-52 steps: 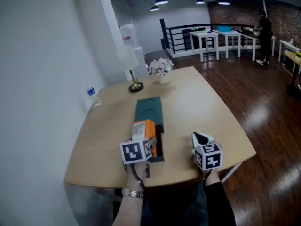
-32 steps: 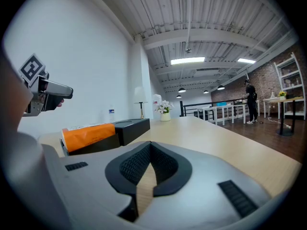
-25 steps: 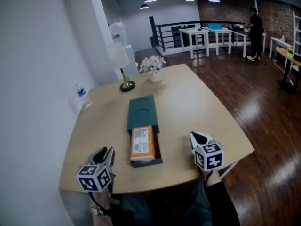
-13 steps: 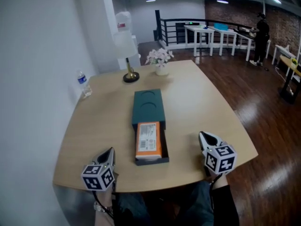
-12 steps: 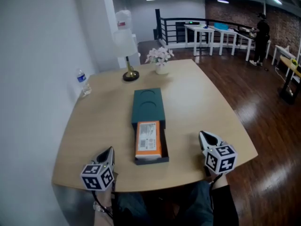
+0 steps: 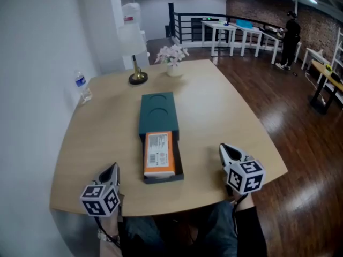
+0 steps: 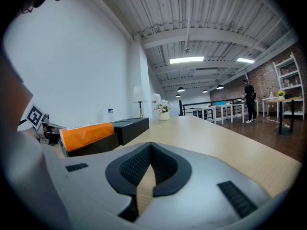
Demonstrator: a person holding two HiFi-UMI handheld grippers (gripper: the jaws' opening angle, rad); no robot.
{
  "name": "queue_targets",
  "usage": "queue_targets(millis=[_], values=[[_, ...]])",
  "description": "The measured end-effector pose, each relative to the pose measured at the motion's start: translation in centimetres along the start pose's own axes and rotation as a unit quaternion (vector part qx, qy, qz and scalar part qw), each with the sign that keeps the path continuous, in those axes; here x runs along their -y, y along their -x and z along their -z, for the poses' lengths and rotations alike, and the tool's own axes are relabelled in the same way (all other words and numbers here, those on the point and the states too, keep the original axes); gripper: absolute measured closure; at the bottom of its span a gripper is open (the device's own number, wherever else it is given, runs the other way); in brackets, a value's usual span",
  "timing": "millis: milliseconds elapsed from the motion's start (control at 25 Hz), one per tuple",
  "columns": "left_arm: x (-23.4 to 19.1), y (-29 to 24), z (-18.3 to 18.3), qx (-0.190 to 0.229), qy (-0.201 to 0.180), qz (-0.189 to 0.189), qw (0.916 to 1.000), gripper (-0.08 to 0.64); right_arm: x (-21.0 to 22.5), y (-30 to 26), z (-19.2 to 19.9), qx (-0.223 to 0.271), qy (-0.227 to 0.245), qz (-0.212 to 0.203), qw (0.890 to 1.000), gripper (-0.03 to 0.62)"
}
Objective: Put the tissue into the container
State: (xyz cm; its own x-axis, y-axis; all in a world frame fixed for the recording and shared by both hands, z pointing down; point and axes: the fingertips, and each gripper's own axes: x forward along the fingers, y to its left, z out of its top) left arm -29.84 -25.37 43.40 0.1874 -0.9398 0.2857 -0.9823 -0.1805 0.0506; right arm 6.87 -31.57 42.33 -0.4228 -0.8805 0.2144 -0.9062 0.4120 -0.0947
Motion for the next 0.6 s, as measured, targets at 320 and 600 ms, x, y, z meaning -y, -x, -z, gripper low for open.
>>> queue_targets(millis=[320,600], values=[[0.0,0.03,0.02,0.0,0.001,0.0,1.0,0.56,-0.01,0.0,0.1,-0.001,0.001,-0.001,1.0,0.591],[0.09,0.03,-0.02,-0.003,0.0,-0.001,1.0,0.56,0.05,0.13,-0.09,0.0,0.001,0.001,1.0,0.591]])
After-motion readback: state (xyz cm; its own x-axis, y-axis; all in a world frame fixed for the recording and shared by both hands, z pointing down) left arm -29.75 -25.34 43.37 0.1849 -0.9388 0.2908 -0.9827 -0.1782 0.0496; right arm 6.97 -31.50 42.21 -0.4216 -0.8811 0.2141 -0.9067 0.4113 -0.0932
